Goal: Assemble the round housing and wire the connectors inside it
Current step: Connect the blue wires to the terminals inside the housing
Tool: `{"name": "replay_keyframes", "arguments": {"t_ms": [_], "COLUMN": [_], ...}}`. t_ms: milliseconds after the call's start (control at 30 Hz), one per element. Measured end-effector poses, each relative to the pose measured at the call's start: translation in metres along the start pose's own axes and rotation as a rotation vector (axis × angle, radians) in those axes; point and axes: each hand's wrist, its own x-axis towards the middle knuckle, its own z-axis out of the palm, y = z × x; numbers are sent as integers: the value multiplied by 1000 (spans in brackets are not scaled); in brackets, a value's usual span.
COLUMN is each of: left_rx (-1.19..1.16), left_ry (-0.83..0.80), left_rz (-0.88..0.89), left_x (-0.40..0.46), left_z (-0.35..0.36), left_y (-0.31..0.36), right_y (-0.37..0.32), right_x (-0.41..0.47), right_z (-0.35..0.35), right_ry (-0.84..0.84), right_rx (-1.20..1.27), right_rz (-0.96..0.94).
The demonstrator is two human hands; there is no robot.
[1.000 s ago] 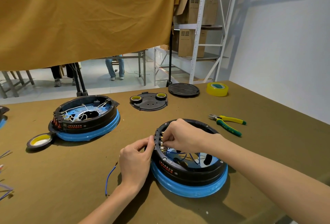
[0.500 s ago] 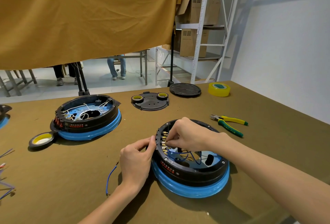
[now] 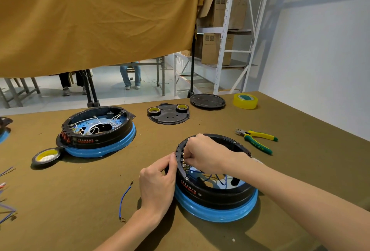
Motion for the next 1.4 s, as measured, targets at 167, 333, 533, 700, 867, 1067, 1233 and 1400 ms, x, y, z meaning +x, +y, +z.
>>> {"name": "replay_keyframes", "arguments": {"t_ms": [167, 333, 533, 700, 867, 1067, 1233, 1400], "left_rx": [30, 31, -35, -48, -39, 107, 108, 97], "left_ry": [30, -5, -52, -45, -26, -32, -42, -48], "left_rz": [-3, 18, -92, -63, -59, -37, -87, -80], "left_x": [-1, 0, 0, 0, 1, 3, 7, 6], "left_z": [3, 0, -5, -2, 0, -1, -6, -5], "left_y": [-5, -8, -9, -2, -6, -10, -15, -14], "right_y": [-6, -2, 6, 4, 1, 3, 15, 12], "right_x": [2, 2, -5, -3, -6, -6, -27, -34], "right_z": [5, 2, -1, -1, 6, 6, 4, 17], "right_ry": [22, 0, -1, 17, 90, 84, 70, 153], "right_rx": [-22, 43, 185, 137, 111, 116, 297, 193], "right_rz": [16, 12, 6, -18, -11, 11, 6, -21]}}
